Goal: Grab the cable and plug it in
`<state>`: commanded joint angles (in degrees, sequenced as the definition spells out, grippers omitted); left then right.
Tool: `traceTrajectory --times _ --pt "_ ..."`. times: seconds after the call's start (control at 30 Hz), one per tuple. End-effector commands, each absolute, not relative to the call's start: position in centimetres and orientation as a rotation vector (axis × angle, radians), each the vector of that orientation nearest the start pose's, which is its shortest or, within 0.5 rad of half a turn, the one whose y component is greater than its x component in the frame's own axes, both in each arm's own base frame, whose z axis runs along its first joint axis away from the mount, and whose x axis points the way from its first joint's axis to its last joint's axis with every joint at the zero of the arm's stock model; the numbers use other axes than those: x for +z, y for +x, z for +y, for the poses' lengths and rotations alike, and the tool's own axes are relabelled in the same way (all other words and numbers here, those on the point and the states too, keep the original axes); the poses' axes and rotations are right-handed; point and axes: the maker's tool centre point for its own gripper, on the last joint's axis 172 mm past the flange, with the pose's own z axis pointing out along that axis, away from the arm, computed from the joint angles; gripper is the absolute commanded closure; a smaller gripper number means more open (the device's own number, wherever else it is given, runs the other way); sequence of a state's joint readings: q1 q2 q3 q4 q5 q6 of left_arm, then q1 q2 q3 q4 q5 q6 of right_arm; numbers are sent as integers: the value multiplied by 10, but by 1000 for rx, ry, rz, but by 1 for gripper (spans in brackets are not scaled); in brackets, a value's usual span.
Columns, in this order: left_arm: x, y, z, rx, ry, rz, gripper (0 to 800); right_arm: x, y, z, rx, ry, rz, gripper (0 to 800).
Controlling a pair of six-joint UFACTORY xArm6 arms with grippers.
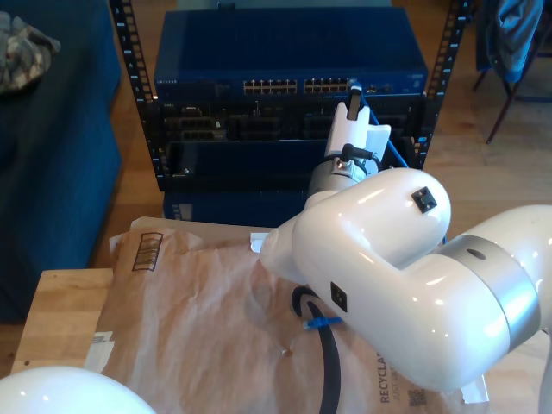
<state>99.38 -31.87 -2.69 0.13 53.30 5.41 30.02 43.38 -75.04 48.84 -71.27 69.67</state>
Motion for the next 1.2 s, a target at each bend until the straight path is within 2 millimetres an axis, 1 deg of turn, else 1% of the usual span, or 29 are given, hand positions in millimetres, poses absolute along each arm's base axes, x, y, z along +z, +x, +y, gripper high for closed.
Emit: traceTrajectory --times 0.23,0.33,0.4,0.5,0.63,0.73,0.8,0.87,0.97,1.0,1.03,1.07,1.1,1.13,1.17,1.2 --pt "20 -23 137 -291 1959 2096 0 273 663 142 -1397 -987 1374 799" --pt "20 -23 137 -291 1959 2096 0 277 666 144 -1391 -975 1370 800" --pt "20 -23 137 -291 1959 2096 0 273 667 145 -1391 -980 1372 799" --pt "20 -23 137 -291 1959 2096 0 276 668 146 -1389 -974 1368 799" --pt "20 -23 137 -291 1959 2096 0 271 668 146 -1390 -980 1371 800" --pt "20 -23 137 -291 1959 2096 0 274 671 140 -1397 -968 1376 799" --pt "20 -23 137 -291 1959 2096 0 270 674 137 -1399 -965 1381 799" --pt "20 -23 137 -291 1959 2096 0 271 678 139 -1394 -956 1379 799" --pt "20 -23 137 -291 1959 2096 0 271 678 139 -1394 -956 1379 799" --pt "20 -23 137 -291 1959 2096 0 272 678 139 -1395 -958 1378 786" --pt "20 -23 137 -291 1959 2096 0 273 678 139 -1395 -959 1376 740" --pt "20 -23 137 -291 1959 2096 0 273 677 138 -1396 -960 1376 677" --pt "20 -23 137 -291 1959 2096 0 271 678 139 -1392 -966 1378 642" --pt "20 -23 137 -291 1959 2096 0 267 680 141 -1376 -982 1388 560" --pt "20 -23 137 -291 1959 2096 0 263 682 142 -1362 -1001 1398 540" --pt "20 -23 137 -291 1959 2096 0 262 681 143 -1353 -1007 1401 536"
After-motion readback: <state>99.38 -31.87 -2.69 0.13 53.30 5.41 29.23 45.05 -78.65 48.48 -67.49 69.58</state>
